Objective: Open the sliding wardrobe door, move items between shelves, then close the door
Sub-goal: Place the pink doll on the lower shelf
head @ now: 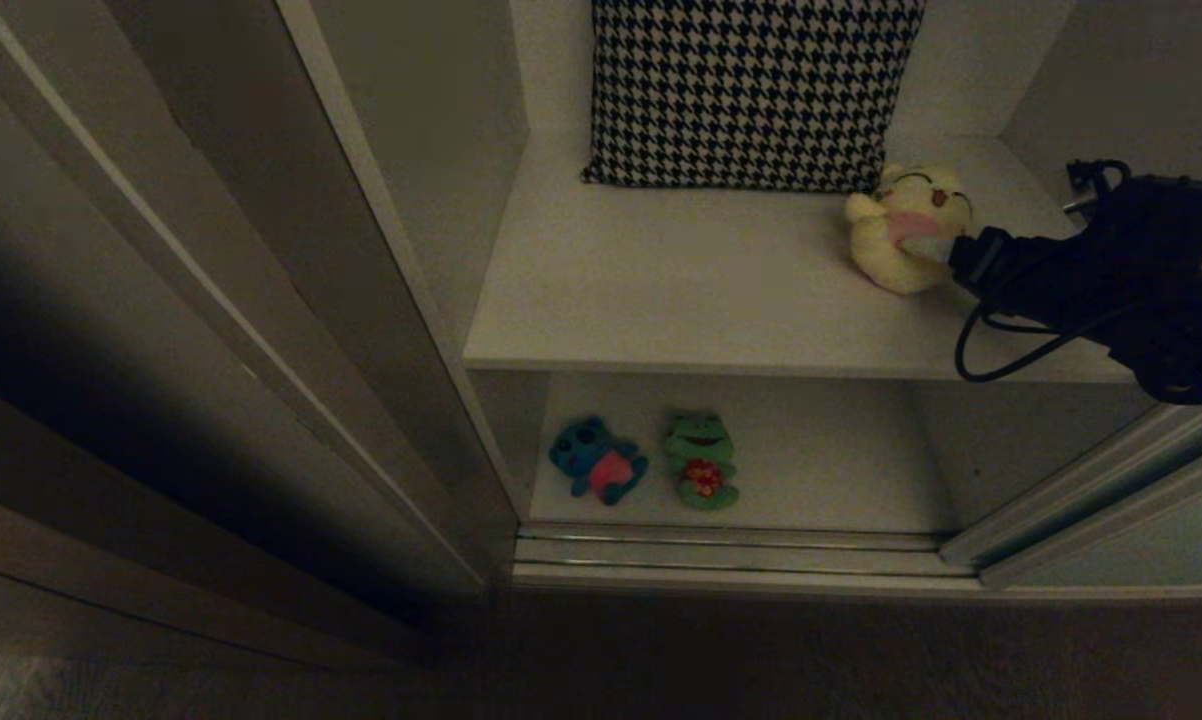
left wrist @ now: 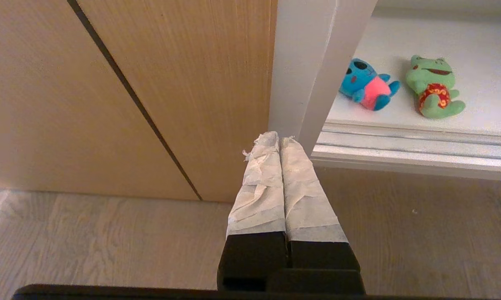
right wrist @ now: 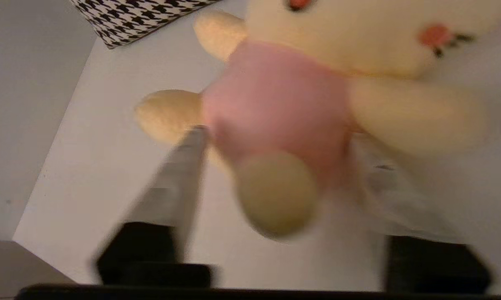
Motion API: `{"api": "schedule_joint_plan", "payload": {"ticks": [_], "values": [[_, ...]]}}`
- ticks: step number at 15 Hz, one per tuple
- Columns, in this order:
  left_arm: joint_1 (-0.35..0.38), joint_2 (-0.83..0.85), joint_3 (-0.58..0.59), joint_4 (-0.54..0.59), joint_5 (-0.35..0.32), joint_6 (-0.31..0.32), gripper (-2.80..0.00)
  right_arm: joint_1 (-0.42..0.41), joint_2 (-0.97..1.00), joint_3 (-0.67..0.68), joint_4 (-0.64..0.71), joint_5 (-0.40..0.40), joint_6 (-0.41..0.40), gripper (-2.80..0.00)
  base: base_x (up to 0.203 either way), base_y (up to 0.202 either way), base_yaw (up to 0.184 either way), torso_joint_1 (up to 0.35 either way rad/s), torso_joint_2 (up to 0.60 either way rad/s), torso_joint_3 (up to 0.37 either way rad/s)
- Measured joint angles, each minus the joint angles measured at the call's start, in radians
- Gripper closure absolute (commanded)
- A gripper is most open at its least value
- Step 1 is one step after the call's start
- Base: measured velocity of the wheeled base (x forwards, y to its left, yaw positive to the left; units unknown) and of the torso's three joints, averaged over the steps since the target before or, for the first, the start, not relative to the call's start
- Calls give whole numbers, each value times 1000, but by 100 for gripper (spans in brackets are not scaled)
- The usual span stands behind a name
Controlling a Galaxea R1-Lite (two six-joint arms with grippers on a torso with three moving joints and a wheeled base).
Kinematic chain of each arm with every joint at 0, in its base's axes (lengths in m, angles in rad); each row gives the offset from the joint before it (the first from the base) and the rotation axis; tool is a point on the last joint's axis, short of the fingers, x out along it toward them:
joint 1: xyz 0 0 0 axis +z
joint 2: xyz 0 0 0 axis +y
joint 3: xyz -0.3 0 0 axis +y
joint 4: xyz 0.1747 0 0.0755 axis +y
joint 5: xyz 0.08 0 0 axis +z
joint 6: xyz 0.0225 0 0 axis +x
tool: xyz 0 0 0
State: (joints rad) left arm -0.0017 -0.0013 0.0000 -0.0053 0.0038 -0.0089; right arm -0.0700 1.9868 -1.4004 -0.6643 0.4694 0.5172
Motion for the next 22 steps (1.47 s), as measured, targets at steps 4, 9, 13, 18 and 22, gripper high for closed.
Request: {"api": "schedule_joint_plan", "payload": {"ticks": [4, 9, 13, 18, 22], "values": [[0, 0, 0, 0, 0, 0, 0, 0, 1, 4, 1, 0, 4, 0, 0, 0, 0, 0, 0, 0], [0, 0, 0, 0, 0, 0, 0, 0, -61, 41, 53, 1, 2, 0, 0, 0, 0, 0, 0, 0], [0, 0, 0, 0, 0, 0, 0, -3, -211, 105, 157, 7, -1, 0, 0, 0, 0, 0, 0, 0], [0, 0, 0, 0, 0, 0, 0, -6, -496, 278, 253, 6, -96, 0, 0, 0, 0, 0, 0, 0], [0, 0, 0, 0, 1, 0, 0, -11, -795, 415, 474, -8, -289, 0, 0, 0, 0, 0, 0, 0]]}}
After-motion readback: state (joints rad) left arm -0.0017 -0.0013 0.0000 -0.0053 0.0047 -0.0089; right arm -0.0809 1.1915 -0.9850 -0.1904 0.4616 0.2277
